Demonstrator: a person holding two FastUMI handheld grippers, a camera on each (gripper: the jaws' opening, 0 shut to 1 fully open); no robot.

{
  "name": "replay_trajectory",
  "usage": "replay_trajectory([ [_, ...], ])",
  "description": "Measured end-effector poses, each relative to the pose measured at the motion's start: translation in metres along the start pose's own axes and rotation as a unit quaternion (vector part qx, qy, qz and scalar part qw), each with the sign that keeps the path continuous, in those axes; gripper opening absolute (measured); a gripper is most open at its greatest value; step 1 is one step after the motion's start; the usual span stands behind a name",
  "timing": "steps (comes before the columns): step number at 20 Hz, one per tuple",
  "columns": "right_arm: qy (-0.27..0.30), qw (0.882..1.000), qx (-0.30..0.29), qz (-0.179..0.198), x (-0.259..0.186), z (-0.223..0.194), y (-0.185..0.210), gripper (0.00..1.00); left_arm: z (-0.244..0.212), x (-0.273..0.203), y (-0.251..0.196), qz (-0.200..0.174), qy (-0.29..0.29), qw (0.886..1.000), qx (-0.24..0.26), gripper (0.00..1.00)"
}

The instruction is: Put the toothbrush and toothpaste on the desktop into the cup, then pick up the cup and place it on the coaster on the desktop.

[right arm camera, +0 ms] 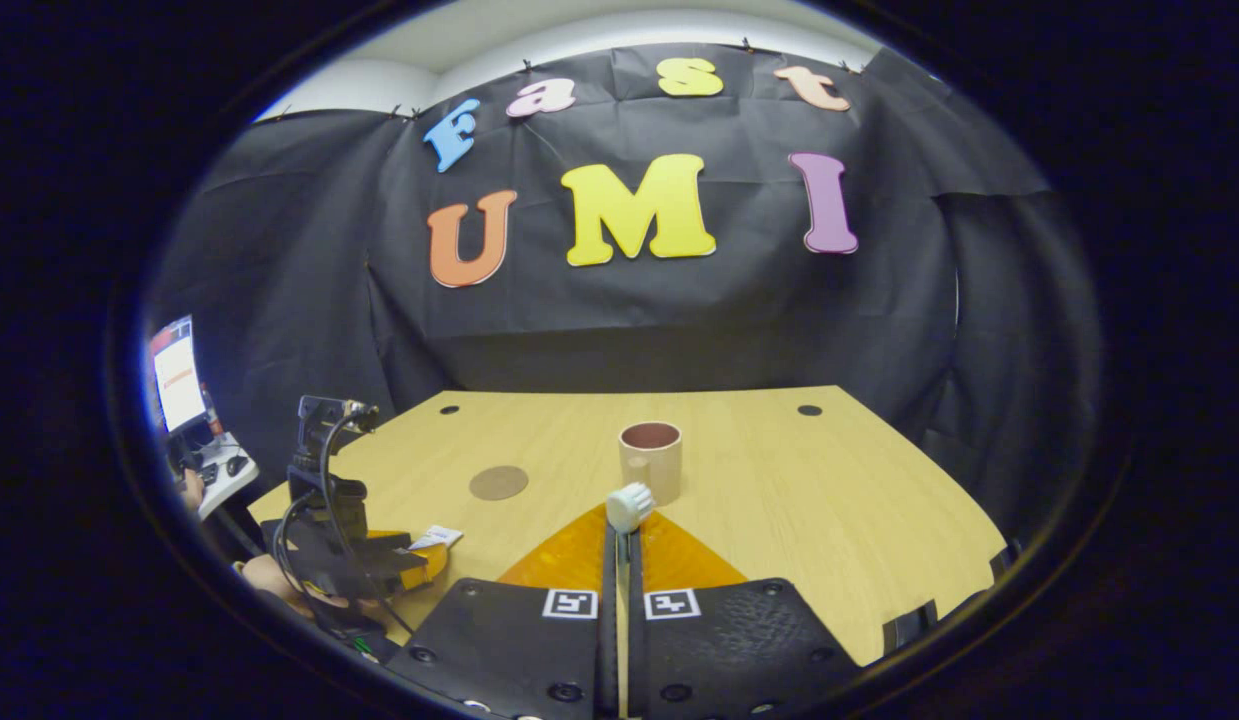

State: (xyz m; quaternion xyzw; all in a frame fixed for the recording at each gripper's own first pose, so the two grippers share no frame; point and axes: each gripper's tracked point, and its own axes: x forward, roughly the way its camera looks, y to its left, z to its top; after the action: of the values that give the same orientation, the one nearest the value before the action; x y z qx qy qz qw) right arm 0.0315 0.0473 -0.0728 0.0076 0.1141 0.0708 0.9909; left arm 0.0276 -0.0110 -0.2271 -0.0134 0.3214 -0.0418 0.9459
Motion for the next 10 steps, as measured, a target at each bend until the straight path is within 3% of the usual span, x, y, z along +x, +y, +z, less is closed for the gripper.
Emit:
replay_trajectory([
  [4,-0.003,1.000,0.002,0.003,-0.002,0.002,0.001,0.02,-0.002,-0.001,0.001,-0.002,0.019,1.000,-0.002,0.56],
  [10,-0.014,1.000,0.003,0.004,-0.003,0.010,0.000,0.02,-0.001,0.001,0.000,-0.018,0.062,0.998,0.002,0.55],
])
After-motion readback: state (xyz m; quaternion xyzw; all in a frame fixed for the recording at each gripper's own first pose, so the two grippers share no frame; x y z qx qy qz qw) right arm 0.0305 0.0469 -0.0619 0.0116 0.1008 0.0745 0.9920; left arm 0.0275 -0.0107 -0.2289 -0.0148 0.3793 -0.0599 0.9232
